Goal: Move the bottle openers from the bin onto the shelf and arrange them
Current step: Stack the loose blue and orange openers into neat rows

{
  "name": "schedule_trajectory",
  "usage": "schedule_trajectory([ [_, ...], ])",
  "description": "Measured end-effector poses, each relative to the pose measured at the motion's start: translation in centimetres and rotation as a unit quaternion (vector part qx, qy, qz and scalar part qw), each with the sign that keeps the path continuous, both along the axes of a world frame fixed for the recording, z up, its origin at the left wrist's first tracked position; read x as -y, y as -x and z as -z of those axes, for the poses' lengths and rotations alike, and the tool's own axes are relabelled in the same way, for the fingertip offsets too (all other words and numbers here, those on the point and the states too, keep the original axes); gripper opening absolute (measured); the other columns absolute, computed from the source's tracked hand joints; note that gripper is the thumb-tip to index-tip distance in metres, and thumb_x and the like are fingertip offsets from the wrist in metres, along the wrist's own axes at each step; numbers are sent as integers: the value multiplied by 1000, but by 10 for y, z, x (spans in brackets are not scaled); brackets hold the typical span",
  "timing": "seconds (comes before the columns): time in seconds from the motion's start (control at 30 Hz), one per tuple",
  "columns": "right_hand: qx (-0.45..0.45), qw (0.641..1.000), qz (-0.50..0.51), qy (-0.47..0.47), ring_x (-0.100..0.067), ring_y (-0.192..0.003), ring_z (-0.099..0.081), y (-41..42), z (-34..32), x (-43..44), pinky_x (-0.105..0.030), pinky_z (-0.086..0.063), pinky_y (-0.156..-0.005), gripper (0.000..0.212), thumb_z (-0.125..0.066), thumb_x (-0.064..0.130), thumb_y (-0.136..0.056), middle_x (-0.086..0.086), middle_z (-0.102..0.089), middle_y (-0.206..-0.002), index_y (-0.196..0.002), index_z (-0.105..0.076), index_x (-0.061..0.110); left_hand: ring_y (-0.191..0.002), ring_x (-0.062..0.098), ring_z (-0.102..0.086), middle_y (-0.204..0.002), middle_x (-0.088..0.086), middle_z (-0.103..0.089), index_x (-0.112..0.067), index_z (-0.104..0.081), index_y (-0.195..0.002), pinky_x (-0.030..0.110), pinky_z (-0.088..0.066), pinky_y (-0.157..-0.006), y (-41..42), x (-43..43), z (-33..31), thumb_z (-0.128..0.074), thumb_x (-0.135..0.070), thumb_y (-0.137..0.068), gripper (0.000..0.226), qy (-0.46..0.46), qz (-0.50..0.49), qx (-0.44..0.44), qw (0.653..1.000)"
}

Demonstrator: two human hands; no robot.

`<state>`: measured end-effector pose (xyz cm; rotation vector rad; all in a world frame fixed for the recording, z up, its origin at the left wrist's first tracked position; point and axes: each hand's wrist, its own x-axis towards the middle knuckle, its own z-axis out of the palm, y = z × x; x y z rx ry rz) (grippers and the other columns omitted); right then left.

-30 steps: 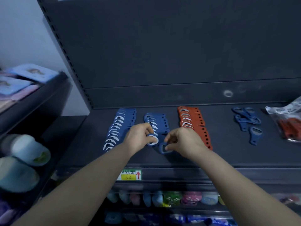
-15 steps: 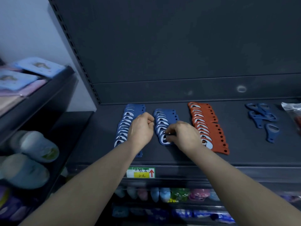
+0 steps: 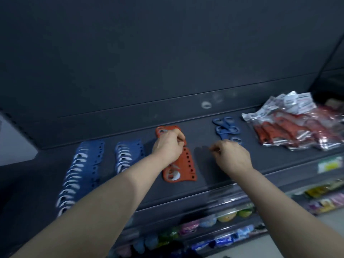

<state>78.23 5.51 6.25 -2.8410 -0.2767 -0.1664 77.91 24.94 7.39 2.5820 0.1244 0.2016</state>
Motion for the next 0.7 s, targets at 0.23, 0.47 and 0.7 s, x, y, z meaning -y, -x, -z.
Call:
schedule_trajectory([
  [0.23, -12, 999, 49, -4, -28, -111, -52, -53, 3, 82, -36, -49, -78, 29, -54, 17, -89, -3, -58, -109, -115, -63, 28, -120, 27, -51, -125, 5, -58, -24, -59, -121, 36, -42, -100, -65, 90, 14, -55, -24, -93, 29, -65, 75, -51, 994],
  [0.47, -50, 997, -28, -48, -34, -107, -58, -118, -4, 97, -38, -47, -86, 44, -49, 3, -84, -10, -56, -116, -124, -57, 21, -128, 28, -33, -147, 0, -36, -39, -40, -142, 40, -33, -107, -133, 134, 22, -37, -21, -102, 44, -94, 60, -91, 990],
  [0.7, -103, 994, -28, -16, -34, -116, -50, -180, 2, 82, -37, -44, -88, 32, -51, 24, -92, -12, -53, -119, -121, -59, 15, -118, 25, -39, -132, 2, -46, -34, -44, -139, 38, -37, -100, -140, 117, 29, -38, -19, -102, 41, -131, 56, -101, 985],
])
